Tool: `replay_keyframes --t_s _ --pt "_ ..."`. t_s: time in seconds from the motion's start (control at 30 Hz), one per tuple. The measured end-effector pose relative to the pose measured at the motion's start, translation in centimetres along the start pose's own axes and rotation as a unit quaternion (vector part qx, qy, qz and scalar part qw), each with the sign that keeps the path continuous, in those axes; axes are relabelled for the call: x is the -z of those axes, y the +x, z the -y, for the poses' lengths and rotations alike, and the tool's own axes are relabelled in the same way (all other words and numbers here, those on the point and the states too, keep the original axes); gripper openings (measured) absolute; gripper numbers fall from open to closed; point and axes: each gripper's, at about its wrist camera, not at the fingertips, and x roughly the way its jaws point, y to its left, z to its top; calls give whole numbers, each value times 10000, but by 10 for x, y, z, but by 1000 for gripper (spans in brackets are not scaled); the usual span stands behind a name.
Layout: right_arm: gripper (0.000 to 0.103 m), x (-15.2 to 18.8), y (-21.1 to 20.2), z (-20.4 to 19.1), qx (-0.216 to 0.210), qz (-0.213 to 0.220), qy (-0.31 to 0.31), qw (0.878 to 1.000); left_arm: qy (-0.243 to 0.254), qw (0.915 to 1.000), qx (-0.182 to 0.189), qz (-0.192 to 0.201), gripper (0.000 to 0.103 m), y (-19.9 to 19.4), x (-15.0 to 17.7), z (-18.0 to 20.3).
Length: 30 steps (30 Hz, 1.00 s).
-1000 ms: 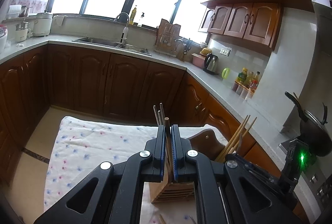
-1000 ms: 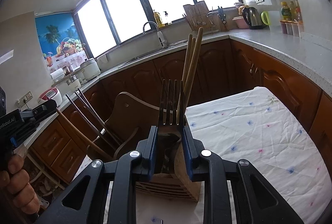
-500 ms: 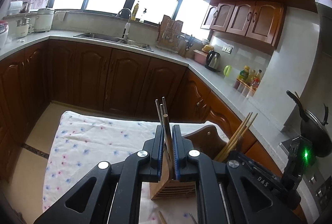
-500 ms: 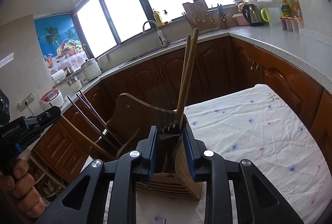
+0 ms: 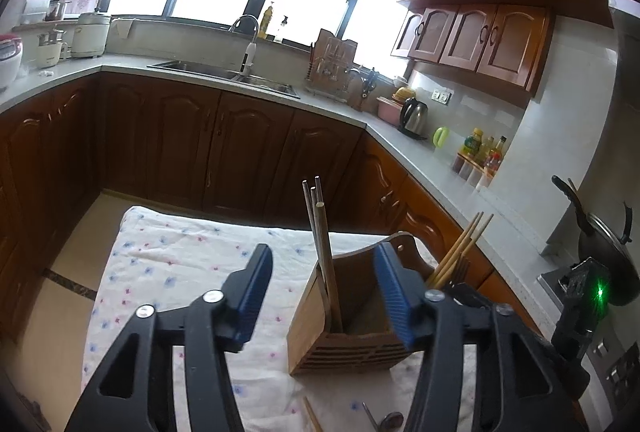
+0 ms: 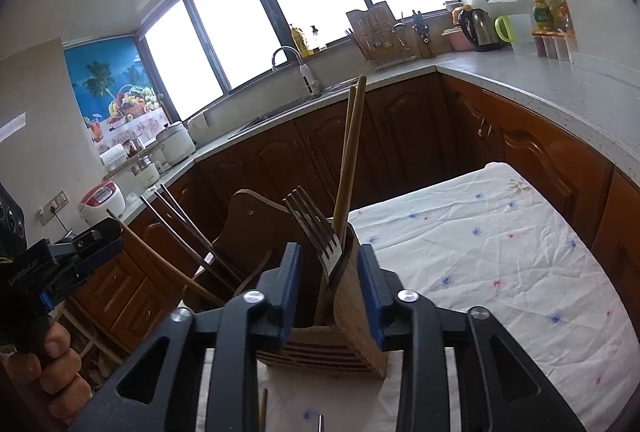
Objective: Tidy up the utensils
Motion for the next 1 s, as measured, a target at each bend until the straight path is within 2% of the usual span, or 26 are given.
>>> replay_keyframes --t_s 0.1,0.13,0.17,0.2,0.3,0.6,1.0 --pt "62 4 -9 2 62 99 62 9999 -48 10000 -80 7 74 -11 8 -4" --pt "70 6 -13 3 52 140 84 9999 -79 9999 -143 31 84 -16 11 -5" --pt "72 8 -16 4 42 164 95 9998 -131 9997 -202 65 89 -22 17 -7" --pt "72 10 -19 4 35 182 103 9998 -185 9995 -236 63 91 -28 22 -9" --pt "82 19 -28 1 35 218 43 9997 -309 9991 -283 -43 94 -41 37 -11" --pt "83 36 -60 -18 -69 298 -199 9993 -493 9978 -381 -212 96 -79 58 -9" --pt "89 55 -101 -41 -32 460 -636 9969 -408 9983 -406 -98 96 -130 71 -6"
